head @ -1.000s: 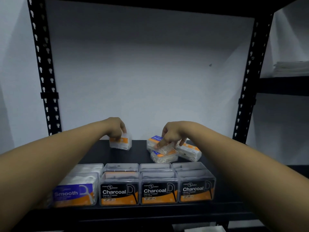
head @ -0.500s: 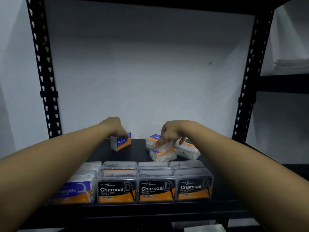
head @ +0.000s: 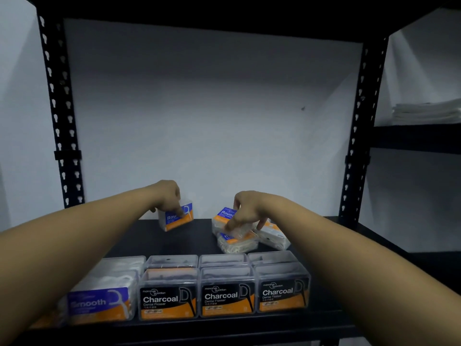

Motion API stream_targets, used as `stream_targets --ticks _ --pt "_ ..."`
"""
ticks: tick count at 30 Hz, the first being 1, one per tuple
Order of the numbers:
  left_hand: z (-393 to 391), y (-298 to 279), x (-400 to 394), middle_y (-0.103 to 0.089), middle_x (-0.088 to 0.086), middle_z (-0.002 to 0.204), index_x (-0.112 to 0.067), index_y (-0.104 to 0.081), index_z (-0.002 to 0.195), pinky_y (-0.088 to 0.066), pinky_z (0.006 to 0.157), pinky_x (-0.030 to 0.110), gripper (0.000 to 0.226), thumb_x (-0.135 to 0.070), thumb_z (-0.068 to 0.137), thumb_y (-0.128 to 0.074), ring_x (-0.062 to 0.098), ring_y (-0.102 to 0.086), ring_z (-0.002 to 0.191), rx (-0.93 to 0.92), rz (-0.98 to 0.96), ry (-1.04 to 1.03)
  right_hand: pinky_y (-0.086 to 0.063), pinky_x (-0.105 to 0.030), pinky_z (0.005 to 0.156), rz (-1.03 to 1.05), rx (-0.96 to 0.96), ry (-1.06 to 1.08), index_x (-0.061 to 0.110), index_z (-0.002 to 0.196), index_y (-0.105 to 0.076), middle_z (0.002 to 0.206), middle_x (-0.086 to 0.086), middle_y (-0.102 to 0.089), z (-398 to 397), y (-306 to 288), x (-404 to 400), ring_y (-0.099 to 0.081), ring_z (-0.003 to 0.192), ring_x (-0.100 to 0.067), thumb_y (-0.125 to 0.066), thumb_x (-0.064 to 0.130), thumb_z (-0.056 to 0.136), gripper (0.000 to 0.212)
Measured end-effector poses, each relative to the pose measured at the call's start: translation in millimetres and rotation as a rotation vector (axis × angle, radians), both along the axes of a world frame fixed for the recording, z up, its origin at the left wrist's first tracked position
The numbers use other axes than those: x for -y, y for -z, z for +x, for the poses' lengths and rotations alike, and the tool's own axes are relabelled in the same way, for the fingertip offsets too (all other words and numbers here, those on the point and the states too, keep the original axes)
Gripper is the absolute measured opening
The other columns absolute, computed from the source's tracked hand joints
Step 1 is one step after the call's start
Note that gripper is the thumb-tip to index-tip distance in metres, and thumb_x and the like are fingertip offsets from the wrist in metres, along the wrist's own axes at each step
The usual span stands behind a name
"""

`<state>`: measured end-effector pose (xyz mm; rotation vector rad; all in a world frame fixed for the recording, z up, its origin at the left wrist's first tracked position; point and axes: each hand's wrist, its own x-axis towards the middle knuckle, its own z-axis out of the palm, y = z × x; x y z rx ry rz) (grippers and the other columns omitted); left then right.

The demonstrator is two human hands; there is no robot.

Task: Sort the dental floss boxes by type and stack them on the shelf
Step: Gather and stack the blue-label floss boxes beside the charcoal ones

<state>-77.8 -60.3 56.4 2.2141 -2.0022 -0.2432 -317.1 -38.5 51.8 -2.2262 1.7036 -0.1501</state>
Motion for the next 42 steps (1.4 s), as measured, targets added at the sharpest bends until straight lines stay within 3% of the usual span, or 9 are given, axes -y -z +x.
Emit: stream_targets --ticks 6,13,22,28,34,39,42 --pt "-12.7 -32.5 -22.4 -0.057 0.004 0.114 -0.013 -0.059 0.13 -0.055 0.062 0.031 0.07 -0.039 0.072 -0.089 0.024 -0.061 0.098 -0.057 -0.067 0.071 -0.065 -0.042 0.072 0.007 0.092 -0.014 0.009 0.126 -0.057 0.11 -0.008 -0.064 -18.9 -23.2 -11.6 -0.072 0.089 -0.026 -0.092 0.023 0.073 0.065" --pt "-64.4 -63.4 -53.5 -0.066 0.003 0.108 -0.015 -0.065 0.119 -0.06 0.072 0.035 0.057 -0.039 0.072 -0.089 0.023 -0.066 0.1 -0.103 -0.103 0.219 -0.064 -0.038 0.065 -0.072 0.029 -0.032 0.011 0.114 -0.061 0.11 -0.009 -0.067 -70.3 -58.1 -34.8 -0.074 0.086 -0.029 -0.095 0.013 0.068 0.057" --pt "-147.8 -85.5 -87.8 -0.074 0.001 0.097 -0.018 -0.072 0.103 -0.057 0.066 0.033 0.038 -0.035 0.073 -0.089 0.019 -0.07 0.092 -0.13 -0.074 0.413 -0.065 -0.045 0.074 -0.056 -0.184 -0.01 0.019 0.103 -0.073 0.095 0.0 -0.074 -140.1 -80.0 -71.6 -0.075 0.08 -0.023 -0.091 0.007 0.072 0.038" --pt "-205.4 -70.8 -97.9 -0.076 0.001 0.097 -0.019 -0.071 0.102 -0.057 0.063 0.031 0.038 -0.033 0.072 -0.09 0.017 -0.072 0.087 -0.107 -0.027 0.515 -0.065 -0.042 0.078 -0.02 -0.25 0.028 0.024 0.106 -0.074 0.094 0.003 -0.075 -185.4 -64.8 -83.4 -0.076 0.085 -0.023 -0.092 0.012 0.073 0.04" --pt "-251.0 -44.2 -103.6 -0.077 0.001 0.096 -0.016 -0.07 0.103 -0.063 0.075 0.037 0.04 -0.032 0.072 -0.089 0.017 -0.073 0.085 -0.098 0.036 0.585 -0.065 -0.041 0.078 0.08 -0.236 0.023 0.022 0.109 -0.074 0.097 0.003 -0.076 -218.1 -41.8 -85.7 -0.076 0.092 -0.023 -0.091 0.013 0.074 0.039" --pt "-279.3 -17.6 -102.8 -0.074 -0.001 0.095 -0.018 -0.07 0.103 -0.061 0.072 0.034 0.042 -0.034 0.071 -0.09 0.018 -0.07 0.088 -0.017 0.085 0.622 -0.065 -0.04 0.077 0.138 -0.236 0.011 0.018 0.113 -0.075 0.103 0.0 -0.076 -234.2 -20.6 -85.6 -0.075 0.095 -0.023 -0.09 0.012 0.075 0.042" --pt "-289.1 -4.6 -101.5 -0.074 -0.003 0.095 -0.016 -0.071 0.106 -0.063 0.08 0.038 0.042 -0.033 0.072 -0.09 0.015 -0.07 0.089 0.028 0.141 0.633 -0.065 -0.037 0.076 0.154 -0.251 -0.015 0.019 0.117 -0.074 0.106 0.001 -0.075 -239.4 -10.3 -84.5 -0.074 0.099 -0.023 -0.09 0.013 0.075 0.044"
